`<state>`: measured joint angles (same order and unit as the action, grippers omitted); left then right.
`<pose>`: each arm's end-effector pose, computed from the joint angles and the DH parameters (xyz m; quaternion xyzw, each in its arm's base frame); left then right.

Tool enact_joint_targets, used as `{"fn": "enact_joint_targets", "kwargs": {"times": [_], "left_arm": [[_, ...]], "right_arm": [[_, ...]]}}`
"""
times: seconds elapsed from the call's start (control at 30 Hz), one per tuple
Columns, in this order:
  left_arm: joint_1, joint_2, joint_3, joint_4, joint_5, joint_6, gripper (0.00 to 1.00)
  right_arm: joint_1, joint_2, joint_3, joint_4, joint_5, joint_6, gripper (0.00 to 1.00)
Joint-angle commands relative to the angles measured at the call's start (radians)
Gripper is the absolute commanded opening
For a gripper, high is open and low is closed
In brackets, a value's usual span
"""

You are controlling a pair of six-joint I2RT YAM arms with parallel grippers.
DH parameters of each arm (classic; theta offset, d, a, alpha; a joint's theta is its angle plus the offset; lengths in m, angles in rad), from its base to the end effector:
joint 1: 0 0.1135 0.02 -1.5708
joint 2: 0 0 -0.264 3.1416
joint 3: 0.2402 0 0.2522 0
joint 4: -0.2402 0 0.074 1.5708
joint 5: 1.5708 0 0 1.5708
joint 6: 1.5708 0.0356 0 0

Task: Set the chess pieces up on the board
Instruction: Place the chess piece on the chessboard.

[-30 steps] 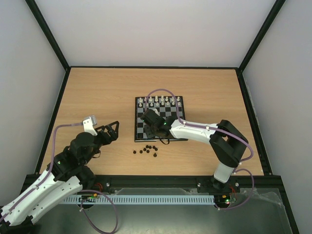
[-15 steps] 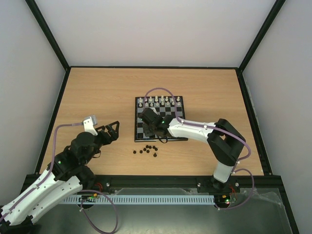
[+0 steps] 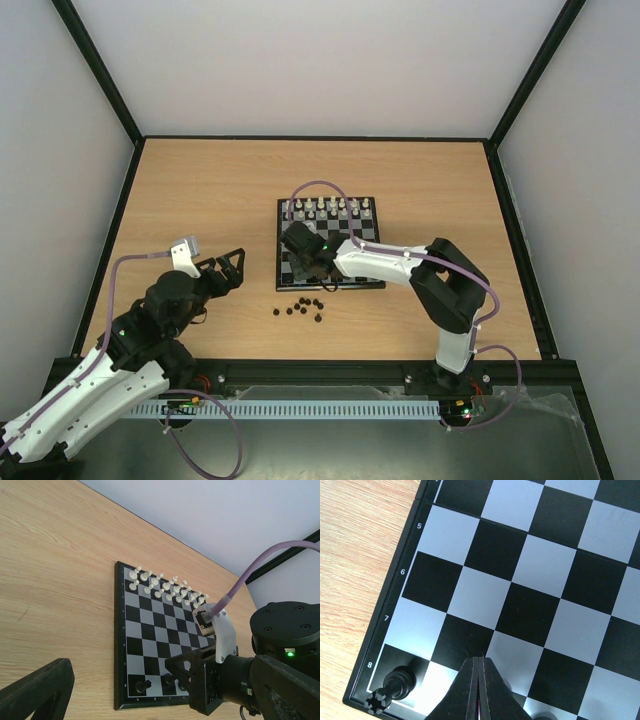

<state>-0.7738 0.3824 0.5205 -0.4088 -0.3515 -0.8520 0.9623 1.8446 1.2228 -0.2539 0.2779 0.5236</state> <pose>0.0894 -0.0702 0.2764 -0.1364 0.7791 -0.3371 0.5107 0.2337 0.3183 0.1906 -0.1566 0.9191 0.1323 0.3365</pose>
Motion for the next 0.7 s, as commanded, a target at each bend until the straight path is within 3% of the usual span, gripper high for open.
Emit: {"fn": "enact_joint_targets", "kwargs": {"times": [0.0,0.67], "left_arm": [[-0.001,0.001,-0.01,0.021,-0.007,0.01,1.0],[-0.001,-0.003,-0.009,0.022,-0.004,0.01,1.0]], "right_arm": [[-0.004,0.018,0.03,-0.077,0.012,0.005,0.01],[-0.004,0.01,0.038,-0.099,-0.022,0.001,0.01]]}}
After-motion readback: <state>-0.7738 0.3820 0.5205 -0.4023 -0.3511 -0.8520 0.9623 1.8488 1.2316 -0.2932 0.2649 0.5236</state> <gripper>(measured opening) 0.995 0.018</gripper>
